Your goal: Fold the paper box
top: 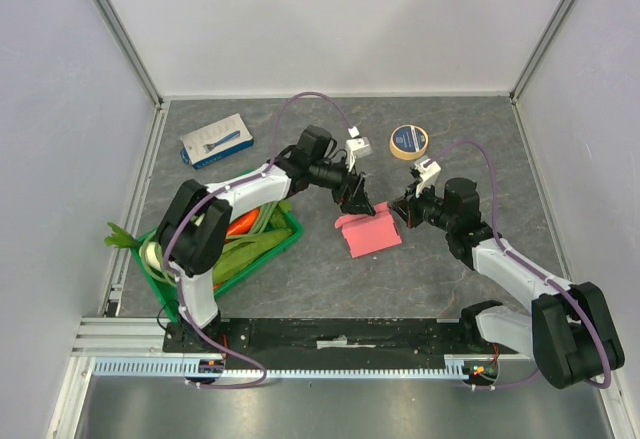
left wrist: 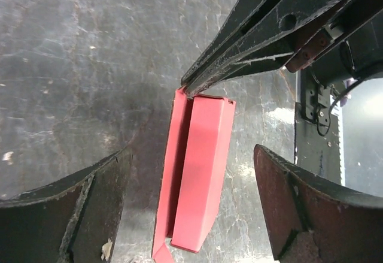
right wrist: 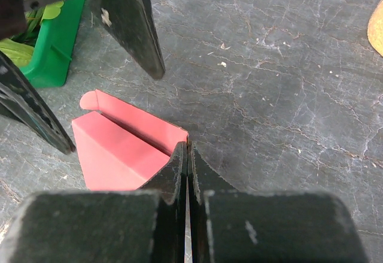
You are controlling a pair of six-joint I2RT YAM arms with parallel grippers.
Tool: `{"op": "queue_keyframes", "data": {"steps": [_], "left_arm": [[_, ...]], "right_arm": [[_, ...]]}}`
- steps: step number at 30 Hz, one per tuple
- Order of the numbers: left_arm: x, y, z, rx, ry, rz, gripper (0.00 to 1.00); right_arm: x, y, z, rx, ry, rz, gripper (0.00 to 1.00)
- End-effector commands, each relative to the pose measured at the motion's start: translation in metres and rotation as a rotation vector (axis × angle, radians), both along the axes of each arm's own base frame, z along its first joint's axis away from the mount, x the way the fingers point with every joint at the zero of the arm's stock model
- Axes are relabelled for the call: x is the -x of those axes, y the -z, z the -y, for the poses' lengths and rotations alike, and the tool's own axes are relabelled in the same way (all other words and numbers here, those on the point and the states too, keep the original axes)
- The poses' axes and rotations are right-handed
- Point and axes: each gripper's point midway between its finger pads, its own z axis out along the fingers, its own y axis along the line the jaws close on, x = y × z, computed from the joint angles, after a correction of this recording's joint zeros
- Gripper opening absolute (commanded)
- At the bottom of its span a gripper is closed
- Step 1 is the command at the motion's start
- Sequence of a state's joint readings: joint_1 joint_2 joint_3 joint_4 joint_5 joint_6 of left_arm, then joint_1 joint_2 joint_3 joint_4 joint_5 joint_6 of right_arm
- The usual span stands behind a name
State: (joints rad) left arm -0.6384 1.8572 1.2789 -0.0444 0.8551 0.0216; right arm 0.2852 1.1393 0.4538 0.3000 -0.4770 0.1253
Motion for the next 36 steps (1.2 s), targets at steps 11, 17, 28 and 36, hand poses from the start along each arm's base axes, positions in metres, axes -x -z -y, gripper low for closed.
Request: {"op": "queue_keyframes", "data": {"steps": [11,17,28,36], "left_arm": [[0.047,0.043,0.017,-0.031,0.204,-0.111,0.65],[0.045,0.035,0.014,-0.049,0.141,-0.025,0.39],[0.046,0.022,0.003,-0.222,0.002,0.255,0.24],[0.047,0.037,-0.012,-0.368,0.010,0.451,0.29]], "right_arm": [[-0.003,-0.018,-0.005,-0.023,-0.024,0.072,0.00],[-0.002,-0.018,-0.002,-0.057,0.033,0.007,0.02],[0.004,-0.027,0.035,-0.046,0.300,-0.110,0.68],[0.006,-0.051,0.029,0.143,0.092,0.040,0.85]]}}
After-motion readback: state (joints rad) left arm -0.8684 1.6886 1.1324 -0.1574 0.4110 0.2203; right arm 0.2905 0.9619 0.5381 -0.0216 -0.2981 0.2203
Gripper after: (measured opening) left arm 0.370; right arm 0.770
